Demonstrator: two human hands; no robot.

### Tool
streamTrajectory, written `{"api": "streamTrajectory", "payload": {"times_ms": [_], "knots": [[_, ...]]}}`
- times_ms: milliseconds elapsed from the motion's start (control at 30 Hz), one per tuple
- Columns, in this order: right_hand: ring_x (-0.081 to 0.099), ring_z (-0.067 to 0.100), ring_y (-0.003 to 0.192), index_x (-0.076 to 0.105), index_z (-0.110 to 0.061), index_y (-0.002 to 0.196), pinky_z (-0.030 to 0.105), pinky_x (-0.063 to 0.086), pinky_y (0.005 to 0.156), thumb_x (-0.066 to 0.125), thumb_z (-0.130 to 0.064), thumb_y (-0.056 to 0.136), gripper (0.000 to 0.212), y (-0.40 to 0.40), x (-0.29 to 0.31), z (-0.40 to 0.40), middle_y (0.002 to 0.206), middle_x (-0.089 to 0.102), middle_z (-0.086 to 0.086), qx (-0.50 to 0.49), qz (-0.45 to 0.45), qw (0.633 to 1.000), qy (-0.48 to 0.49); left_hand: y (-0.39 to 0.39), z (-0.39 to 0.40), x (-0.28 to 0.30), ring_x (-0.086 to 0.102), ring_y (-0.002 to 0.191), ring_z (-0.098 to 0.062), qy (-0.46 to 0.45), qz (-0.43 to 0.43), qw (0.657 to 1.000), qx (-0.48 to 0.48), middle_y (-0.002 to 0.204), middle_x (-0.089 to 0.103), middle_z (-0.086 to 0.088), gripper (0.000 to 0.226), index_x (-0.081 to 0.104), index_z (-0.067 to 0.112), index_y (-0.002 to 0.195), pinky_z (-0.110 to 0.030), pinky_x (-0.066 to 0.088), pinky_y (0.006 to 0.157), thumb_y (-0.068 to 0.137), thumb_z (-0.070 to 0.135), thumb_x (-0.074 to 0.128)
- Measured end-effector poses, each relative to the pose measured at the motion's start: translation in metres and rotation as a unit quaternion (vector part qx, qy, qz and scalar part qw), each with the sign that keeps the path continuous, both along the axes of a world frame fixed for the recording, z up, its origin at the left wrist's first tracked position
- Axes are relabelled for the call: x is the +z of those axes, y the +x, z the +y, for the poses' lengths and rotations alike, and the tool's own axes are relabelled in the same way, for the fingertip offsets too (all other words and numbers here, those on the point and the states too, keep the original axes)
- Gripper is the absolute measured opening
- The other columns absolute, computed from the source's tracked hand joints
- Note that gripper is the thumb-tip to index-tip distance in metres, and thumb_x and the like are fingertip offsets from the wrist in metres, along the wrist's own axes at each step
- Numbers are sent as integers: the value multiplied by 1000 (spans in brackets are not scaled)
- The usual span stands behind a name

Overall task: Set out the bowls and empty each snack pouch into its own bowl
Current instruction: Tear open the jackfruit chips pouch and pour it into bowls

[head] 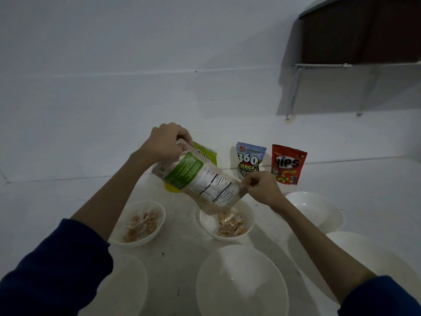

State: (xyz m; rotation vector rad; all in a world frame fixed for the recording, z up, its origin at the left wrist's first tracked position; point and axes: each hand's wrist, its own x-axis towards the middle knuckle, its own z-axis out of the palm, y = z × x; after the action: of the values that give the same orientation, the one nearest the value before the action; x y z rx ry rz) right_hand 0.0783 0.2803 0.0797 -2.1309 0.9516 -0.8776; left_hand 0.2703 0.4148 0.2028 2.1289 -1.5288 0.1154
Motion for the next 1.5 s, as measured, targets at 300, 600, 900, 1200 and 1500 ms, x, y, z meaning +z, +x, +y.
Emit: {"api": "streamTrajectory", "payload": {"times_ms": [300,600,900,1200,1500], "knots": [[60,22,78,70,0,78,37,52,75,62,5,76,10,-1,-1,-5,83,70,15,-7,-1,1000,-30,5,0,-2,58,92,-17,10,26,999,-23,90,67,1,14,69,20,77,-29,45,82,78,7,66],[56,4,69,69,-9,98,11,44,60,68,-29,80,26,21,12,7,83,65,-1,129,35,991,-21,-23,-14,6,55,96,-17,9,-77,994,-80,99,68,2,15,71,19,86,-34,35,95,82,10,60],[57,17,72,70,2,81,25,44,63,62,-1,80,8,14,3,-5,81,69,13,-24,-95,995,19,8,6,-27,38,119,-6,-114,140,982,-52,135,43,5,76,37,27,137,-30,36,101,71,34,75],[64,39,93,67,9,85,46,53,88,68,-1,78,12,8,-5,-10,95,69,28,34,-103,988,105,8,-12,-88,61,111,-20,-113,448,880,-110,119,65,-5,44,56,14,121,-35,54,87,79,17,68],[68,3,81,65,-20,103,9,52,62,69,-17,78,25,-6,34,-10,90,72,-5,155,-93,971,156,0,-16,-86,68,74,1,-169,351,916,-99,89,67,5,30,62,-1,109,-13,54,62,80,4,66]]}}
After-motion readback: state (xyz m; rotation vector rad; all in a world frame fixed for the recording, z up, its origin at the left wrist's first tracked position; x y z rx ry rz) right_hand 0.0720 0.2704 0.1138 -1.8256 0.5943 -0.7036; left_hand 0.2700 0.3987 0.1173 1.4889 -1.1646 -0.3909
